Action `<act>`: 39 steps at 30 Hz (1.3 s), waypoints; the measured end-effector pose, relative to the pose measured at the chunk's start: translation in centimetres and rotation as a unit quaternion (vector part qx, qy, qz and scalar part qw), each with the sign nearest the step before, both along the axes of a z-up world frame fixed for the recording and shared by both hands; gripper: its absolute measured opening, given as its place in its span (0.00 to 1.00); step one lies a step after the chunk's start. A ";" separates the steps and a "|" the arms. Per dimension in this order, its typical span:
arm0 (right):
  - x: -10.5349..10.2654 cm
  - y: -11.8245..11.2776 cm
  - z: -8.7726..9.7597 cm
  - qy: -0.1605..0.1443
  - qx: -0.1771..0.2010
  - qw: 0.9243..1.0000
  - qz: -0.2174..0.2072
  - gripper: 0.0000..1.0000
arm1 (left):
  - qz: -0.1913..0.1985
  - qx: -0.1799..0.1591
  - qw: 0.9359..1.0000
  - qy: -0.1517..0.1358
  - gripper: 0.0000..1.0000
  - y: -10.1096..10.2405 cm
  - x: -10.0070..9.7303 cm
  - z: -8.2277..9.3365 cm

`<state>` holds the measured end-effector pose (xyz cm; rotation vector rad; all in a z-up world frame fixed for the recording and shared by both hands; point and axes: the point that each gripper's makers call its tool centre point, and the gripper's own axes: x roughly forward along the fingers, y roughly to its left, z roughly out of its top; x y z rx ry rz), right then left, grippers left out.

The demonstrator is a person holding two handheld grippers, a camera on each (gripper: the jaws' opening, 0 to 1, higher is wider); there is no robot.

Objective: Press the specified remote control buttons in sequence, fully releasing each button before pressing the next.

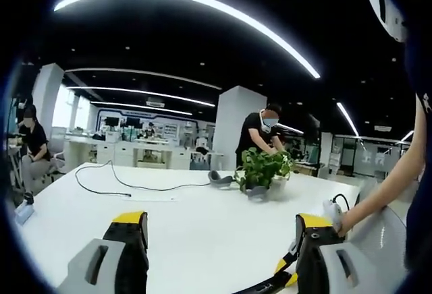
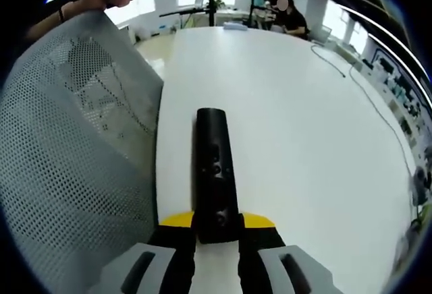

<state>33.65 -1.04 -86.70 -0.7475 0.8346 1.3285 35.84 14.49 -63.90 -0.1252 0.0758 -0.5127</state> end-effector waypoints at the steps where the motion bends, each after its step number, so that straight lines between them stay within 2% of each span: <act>1: 0.0 0.0 0.0 -0.001 0.000 1.000 0.004 0.21 | -0.002 -0.002 1.000 0.001 0.95 0.0 0.0 0.0; 9: 1.0 -0.1 -0.1 -0.002 -0.008 1.000 0.013 0.21 | -0.005 -0.012 1.000 0.008 0.93 -0.1 0.0 -0.2; 11: 1.2 -0.2 -0.1 -0.001 -0.007 1.000 0.013 0.21 | -0.007 -0.009 1.000 0.020 0.92 -0.1 0.0 -0.6; 15: 2.0 -0.2 0.0 0.000 -0.012 1.000 0.012 0.21 | -0.008 -0.004 1.000 0.006 0.92 -0.2 -0.1 -0.2; 23: 3.5 -0.5 -0.1 0.002 -0.013 1.000 0.005 0.21 | -0.010 0.007 1.000 0.006 0.91 -0.4 -0.1 -0.4; 39: 5.5 -0.6 -0.1 0.009 -0.017 1.000 -0.002 0.21 | -0.009 0.009 1.000 0.013 0.90 -0.3 0.1 -0.7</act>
